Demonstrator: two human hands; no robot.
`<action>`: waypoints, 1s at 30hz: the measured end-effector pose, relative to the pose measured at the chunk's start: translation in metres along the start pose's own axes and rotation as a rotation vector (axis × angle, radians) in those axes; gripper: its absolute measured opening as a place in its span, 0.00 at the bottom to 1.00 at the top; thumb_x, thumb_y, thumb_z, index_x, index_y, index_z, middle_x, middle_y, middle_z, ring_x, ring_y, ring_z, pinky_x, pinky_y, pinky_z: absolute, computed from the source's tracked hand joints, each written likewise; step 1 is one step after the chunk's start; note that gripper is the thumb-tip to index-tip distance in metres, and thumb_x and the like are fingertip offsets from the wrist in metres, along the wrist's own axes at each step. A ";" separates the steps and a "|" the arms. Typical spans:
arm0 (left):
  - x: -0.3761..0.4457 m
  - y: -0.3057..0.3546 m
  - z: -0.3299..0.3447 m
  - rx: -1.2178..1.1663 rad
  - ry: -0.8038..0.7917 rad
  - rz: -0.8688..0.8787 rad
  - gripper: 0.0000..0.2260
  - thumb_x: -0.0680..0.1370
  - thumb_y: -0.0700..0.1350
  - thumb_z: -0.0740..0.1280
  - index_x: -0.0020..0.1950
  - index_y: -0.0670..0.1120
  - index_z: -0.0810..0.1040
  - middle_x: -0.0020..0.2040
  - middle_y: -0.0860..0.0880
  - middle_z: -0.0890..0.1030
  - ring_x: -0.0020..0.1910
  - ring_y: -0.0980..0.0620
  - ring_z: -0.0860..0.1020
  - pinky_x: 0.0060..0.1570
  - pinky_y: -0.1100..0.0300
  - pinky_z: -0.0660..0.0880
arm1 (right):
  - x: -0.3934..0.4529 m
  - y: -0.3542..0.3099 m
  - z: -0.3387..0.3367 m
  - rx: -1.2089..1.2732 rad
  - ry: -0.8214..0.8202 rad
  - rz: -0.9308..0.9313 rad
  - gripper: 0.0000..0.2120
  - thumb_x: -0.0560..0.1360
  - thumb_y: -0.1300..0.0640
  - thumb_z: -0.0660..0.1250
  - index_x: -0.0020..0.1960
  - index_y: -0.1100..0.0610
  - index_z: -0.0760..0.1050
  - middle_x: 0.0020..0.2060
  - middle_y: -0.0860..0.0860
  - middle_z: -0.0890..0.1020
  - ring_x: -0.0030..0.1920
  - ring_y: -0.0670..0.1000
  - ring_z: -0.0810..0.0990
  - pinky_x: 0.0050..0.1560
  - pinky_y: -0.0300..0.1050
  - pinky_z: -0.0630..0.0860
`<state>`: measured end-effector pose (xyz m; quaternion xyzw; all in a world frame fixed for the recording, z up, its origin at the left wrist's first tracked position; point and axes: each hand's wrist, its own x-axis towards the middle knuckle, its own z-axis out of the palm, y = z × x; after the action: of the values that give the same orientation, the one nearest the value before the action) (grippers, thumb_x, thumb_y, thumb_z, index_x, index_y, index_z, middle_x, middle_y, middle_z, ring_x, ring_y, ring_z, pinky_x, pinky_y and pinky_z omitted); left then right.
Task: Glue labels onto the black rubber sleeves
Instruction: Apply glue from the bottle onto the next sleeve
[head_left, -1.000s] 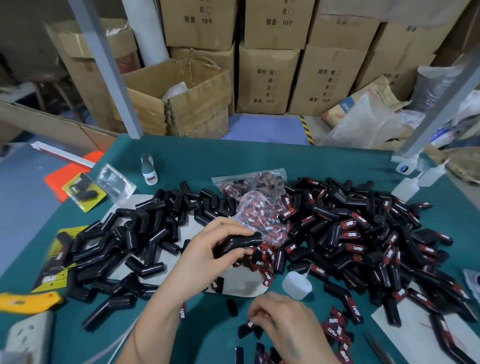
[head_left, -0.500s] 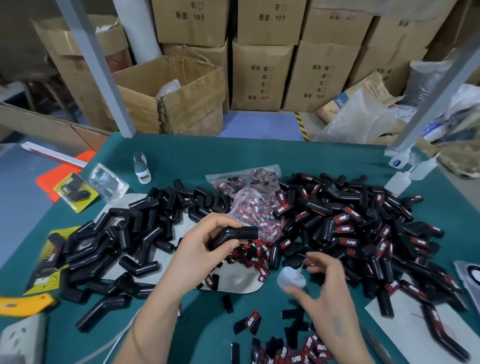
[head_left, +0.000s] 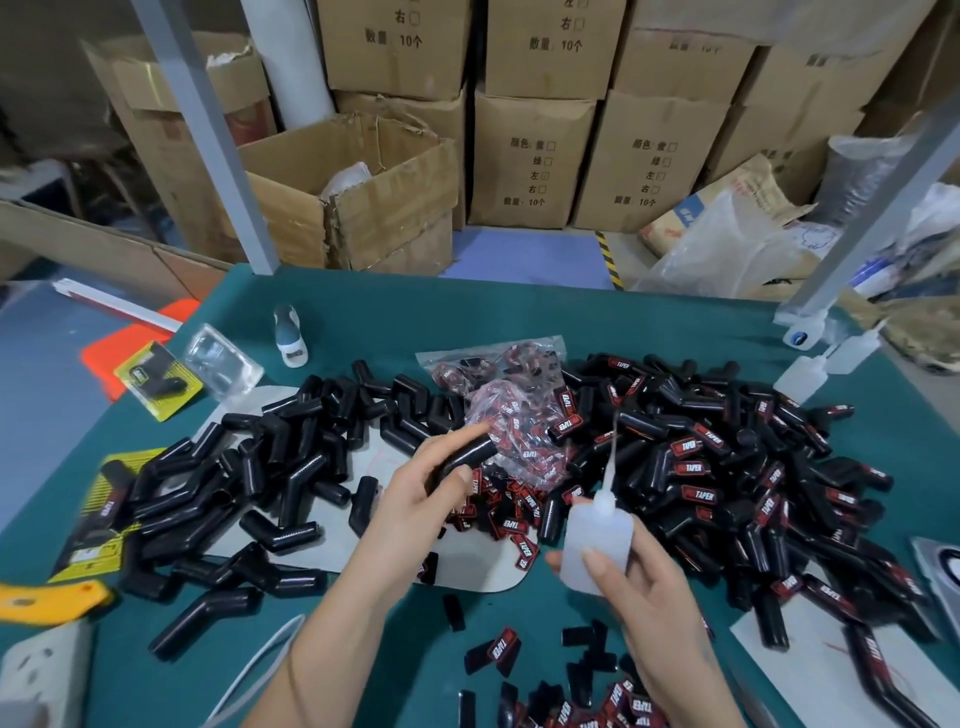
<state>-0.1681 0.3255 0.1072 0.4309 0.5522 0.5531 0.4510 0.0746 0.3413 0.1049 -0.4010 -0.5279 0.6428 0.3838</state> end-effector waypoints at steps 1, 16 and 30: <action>0.000 0.000 0.000 -0.072 -0.016 -0.022 0.20 0.87 0.41 0.61 0.72 0.61 0.79 0.60 0.43 0.80 0.50 0.49 0.74 0.58 0.54 0.70 | 0.004 -0.007 0.002 -0.007 0.005 -0.011 0.24 0.70 0.38 0.78 0.64 0.41 0.82 0.55 0.54 0.85 0.56 0.58 0.86 0.59 0.52 0.83; 0.000 0.006 0.004 -0.441 -0.124 -0.030 0.26 0.79 0.36 0.71 0.75 0.53 0.78 0.68 0.45 0.80 0.69 0.40 0.79 0.69 0.56 0.75 | 0.027 0.007 0.008 0.634 0.180 0.085 0.30 0.61 0.49 0.88 0.60 0.52 0.85 0.49 0.52 0.83 0.38 0.45 0.77 0.37 0.39 0.77; 0.004 0.021 -0.005 -0.220 -0.129 -0.055 0.29 0.68 0.44 0.81 0.65 0.60 0.76 0.55 0.46 0.79 0.55 0.41 0.86 0.58 0.54 0.81 | 0.051 -0.037 -0.003 0.485 0.092 -0.080 0.24 0.68 0.43 0.83 0.59 0.51 0.83 0.39 0.48 0.77 0.28 0.42 0.66 0.25 0.33 0.66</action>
<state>-0.1742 0.3286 0.1278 0.3982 0.4697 0.5690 0.5450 0.0600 0.3948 0.1359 -0.3048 -0.3557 0.7162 0.5173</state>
